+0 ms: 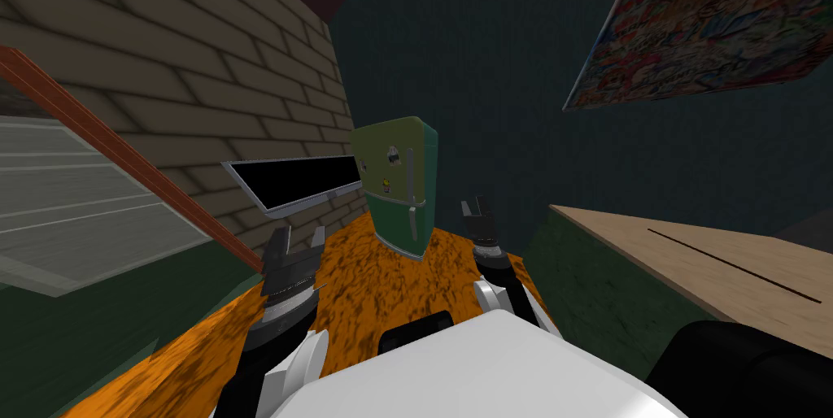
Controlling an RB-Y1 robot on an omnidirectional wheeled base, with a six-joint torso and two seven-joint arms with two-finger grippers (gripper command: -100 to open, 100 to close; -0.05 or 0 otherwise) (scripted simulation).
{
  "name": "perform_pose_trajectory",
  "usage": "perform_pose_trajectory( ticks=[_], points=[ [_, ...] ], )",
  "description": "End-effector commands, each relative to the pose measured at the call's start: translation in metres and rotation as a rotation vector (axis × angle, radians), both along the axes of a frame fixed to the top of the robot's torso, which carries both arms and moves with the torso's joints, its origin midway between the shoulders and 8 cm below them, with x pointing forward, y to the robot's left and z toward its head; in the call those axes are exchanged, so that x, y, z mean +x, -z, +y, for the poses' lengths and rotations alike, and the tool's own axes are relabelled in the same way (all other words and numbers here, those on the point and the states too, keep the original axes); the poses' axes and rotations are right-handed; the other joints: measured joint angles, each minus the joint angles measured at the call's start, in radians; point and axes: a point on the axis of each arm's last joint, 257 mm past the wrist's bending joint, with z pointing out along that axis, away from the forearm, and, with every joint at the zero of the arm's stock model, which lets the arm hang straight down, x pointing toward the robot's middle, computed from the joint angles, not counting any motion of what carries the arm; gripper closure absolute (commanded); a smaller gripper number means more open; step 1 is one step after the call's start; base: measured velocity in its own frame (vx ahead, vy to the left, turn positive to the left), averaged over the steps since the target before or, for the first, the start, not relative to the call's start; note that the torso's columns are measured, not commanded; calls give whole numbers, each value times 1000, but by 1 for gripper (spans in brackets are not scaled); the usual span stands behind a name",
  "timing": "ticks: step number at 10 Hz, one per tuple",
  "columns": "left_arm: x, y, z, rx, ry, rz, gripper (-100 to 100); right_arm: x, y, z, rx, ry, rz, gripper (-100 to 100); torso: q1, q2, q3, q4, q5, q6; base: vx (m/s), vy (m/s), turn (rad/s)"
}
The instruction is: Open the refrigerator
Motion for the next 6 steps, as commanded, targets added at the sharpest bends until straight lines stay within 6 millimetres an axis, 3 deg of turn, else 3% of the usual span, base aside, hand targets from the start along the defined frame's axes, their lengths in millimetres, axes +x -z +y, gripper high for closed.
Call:
perform_pose_trajectory(
  ticks=[1, 6],
  points=[
    [0, 0, 0, 0, 0, 0, 0, 0, 0, 0, 0, 0, 0, 0, 0, 40, -82, 41, 0, 0, 0, 0, 0],
    [0, 0, 0, 0, 0, 0, 0, 0, 0, 0, 0, 0, 0, 0, 0, 396, -792, 396, 0, 0, 0, 0, 0]
  ],
)
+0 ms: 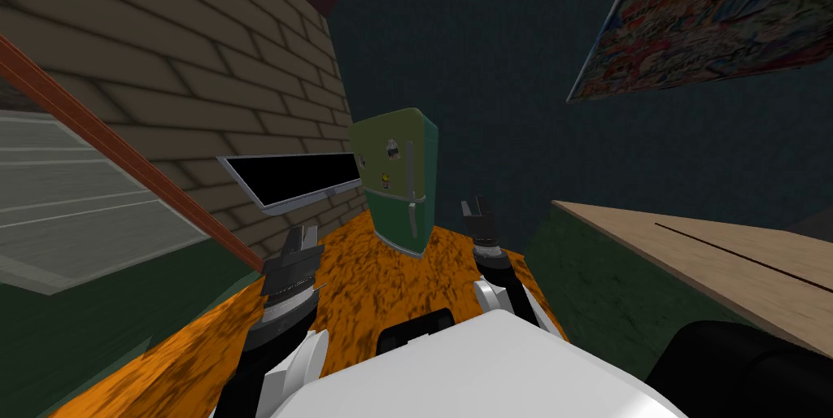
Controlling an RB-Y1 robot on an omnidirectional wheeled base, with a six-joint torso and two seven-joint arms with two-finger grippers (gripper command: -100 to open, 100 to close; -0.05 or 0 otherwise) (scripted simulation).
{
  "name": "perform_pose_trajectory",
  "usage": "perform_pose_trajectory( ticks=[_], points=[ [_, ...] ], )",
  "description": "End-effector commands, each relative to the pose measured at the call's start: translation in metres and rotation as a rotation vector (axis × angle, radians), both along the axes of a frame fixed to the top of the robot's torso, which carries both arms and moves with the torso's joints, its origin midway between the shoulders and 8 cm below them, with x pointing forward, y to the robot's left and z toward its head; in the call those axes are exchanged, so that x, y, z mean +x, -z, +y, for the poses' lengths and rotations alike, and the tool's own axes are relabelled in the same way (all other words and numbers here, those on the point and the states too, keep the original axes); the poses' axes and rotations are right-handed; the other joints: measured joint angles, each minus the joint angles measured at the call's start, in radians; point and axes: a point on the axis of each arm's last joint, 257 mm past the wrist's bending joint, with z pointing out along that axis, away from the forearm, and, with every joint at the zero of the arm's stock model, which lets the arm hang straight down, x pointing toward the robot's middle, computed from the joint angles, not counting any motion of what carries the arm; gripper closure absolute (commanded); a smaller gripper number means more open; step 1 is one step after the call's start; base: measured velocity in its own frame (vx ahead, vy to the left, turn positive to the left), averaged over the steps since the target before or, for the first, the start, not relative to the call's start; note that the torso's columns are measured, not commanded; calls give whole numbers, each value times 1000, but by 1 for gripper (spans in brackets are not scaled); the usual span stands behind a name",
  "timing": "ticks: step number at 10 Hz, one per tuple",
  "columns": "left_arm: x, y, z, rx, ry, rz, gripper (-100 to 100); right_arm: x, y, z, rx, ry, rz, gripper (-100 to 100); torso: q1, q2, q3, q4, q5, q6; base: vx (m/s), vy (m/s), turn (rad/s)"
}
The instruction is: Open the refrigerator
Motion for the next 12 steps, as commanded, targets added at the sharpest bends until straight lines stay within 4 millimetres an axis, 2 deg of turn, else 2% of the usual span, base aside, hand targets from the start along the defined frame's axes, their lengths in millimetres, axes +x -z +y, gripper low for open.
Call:
perform_pose_trajectory(
  ticks=[1, 3, 4, 6, 12],
  points=[
    [0, 0, 0, 0, 0, 0, 0, 0, 0, 0, 0, 0, 0, 0, 0, 74, -147, 74, 0, 0, 0, 0, 0],
    [0, 0, 0, 0, 0, 0, 0, 0, 0, 0, 0, 0, 0, 0, 0, 222, -443, 221, 0, 0, 0, 0, 0],
    [4, 1, -4, 36, 20, 21, -100, 0, 0, 0, 0, 0, 0, 0, 0, 295, -590, 295, 0, 0, 26, -17, -24],
    [9, 3, -7, 65, 37, 46, -100, 0, 0, 0, 0, 0, 1, 0, -1, 337, -680, 338, 0, 0, 41, -37, -31],
    [28, 14, -14, 128, 69, 148, -100, 0, 0, 0, 0, 0, 1, 0, 0, 342, -684, 342, 0, 0, 64, -56, -45]
  ],
)
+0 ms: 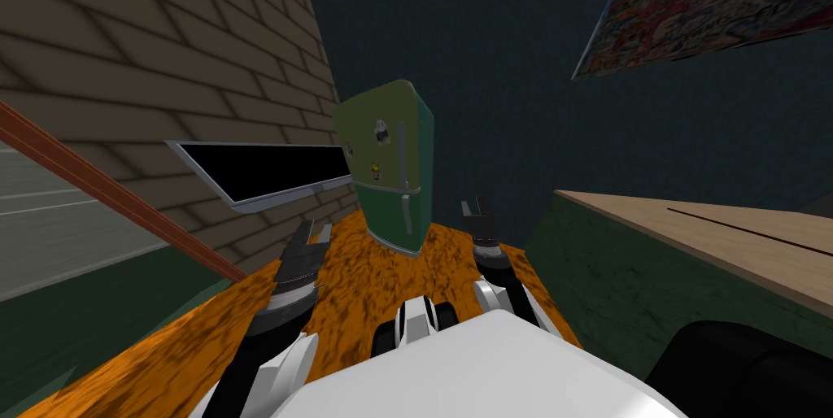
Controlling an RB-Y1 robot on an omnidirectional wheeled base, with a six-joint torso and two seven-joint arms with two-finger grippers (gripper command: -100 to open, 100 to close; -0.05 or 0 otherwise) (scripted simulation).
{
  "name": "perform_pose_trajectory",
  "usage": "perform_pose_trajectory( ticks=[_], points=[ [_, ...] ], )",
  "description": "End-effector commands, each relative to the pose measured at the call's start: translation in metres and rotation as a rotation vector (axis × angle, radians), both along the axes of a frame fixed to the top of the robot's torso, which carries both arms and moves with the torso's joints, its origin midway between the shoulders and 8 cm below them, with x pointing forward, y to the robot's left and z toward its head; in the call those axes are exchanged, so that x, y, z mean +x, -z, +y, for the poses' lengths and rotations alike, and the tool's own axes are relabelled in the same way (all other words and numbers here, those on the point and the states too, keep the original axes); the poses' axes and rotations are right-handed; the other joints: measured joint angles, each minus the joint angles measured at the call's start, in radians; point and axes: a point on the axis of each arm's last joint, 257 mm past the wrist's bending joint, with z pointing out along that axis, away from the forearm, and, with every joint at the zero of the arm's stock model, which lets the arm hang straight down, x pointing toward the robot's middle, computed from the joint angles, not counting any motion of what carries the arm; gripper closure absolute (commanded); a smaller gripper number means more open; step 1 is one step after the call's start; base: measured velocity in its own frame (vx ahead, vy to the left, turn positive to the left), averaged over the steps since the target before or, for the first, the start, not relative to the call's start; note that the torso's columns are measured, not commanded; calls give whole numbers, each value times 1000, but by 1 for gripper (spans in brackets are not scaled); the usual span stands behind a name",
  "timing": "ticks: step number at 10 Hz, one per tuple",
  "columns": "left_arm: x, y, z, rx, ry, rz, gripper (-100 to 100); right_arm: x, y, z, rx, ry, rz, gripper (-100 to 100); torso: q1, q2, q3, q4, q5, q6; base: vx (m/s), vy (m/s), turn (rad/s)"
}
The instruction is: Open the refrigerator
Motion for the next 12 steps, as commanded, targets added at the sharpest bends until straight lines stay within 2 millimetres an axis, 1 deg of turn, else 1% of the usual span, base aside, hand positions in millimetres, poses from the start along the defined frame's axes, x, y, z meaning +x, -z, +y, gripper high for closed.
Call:
perform_pose_trajectory(
  ticks=[1, 11, 12],
  points=[
    [9, 7, -1, 20, 6, 52, -100, 0, 0, 0, 0, 0, 0, 0, 0, 0, 0, 0, 0, 0, 68, -66, -56],
    [41, 32, -2, 74, -3, 254, -100, 0, 0, 0, 0, 0, 0, 0, 1, 0, 0, 0, 0, 0, 98, -79, -66],
    [42, 34, -1, 73, -5, 262, -100, 0, 0, 0, 0, 0, 0, 0, 0, 0, 0, 0, 0, 0, 81, -52, -13]
  ],
)
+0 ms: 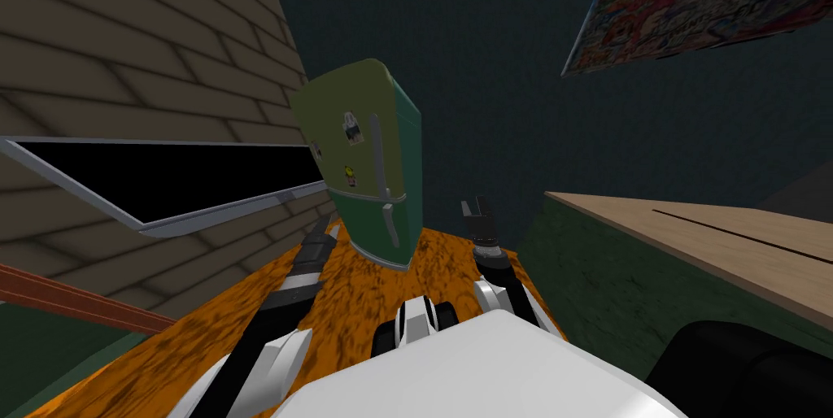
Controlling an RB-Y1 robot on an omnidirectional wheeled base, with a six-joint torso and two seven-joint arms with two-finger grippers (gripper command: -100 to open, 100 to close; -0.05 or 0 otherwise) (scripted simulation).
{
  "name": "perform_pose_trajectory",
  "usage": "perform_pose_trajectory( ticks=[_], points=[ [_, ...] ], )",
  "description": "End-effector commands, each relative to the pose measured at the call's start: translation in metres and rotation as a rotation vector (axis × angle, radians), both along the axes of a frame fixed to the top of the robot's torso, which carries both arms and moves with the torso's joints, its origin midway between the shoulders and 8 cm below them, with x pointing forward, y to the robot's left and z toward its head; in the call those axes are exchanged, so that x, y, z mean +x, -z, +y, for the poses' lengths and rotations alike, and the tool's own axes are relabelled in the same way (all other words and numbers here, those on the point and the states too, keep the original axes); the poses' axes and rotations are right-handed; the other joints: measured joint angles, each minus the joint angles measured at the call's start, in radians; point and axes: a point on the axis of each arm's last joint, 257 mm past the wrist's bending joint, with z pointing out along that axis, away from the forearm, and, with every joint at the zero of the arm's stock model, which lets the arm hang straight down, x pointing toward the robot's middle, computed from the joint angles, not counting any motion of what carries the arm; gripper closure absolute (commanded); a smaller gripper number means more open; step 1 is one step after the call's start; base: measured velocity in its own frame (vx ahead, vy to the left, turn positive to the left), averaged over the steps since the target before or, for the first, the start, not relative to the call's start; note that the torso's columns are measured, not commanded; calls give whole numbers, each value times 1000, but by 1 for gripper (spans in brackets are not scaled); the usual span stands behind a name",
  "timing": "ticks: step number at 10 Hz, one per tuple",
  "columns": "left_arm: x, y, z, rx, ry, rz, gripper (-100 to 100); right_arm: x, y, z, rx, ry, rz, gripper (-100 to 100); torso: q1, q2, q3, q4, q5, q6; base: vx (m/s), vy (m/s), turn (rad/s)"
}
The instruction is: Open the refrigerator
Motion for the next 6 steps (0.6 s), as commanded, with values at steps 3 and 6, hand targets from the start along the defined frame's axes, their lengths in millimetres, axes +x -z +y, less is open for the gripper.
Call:
perform_pose_trajectory(
  ticks=[3, 6],
  points=[
    [12, 15, 1, 38, -6, 92, -100, 0, 0, 0, 0, 0, 0, 0, 0, 0, 0, 0, 0, 0, 85, -59, -63],
    [18, 25, 3, 66, -12, 148, -100, 0, 0, 0, 0, 0, 0, 0, 1, 1, 1, 0, 0, 0, 74, -50, -47]
  ],
)
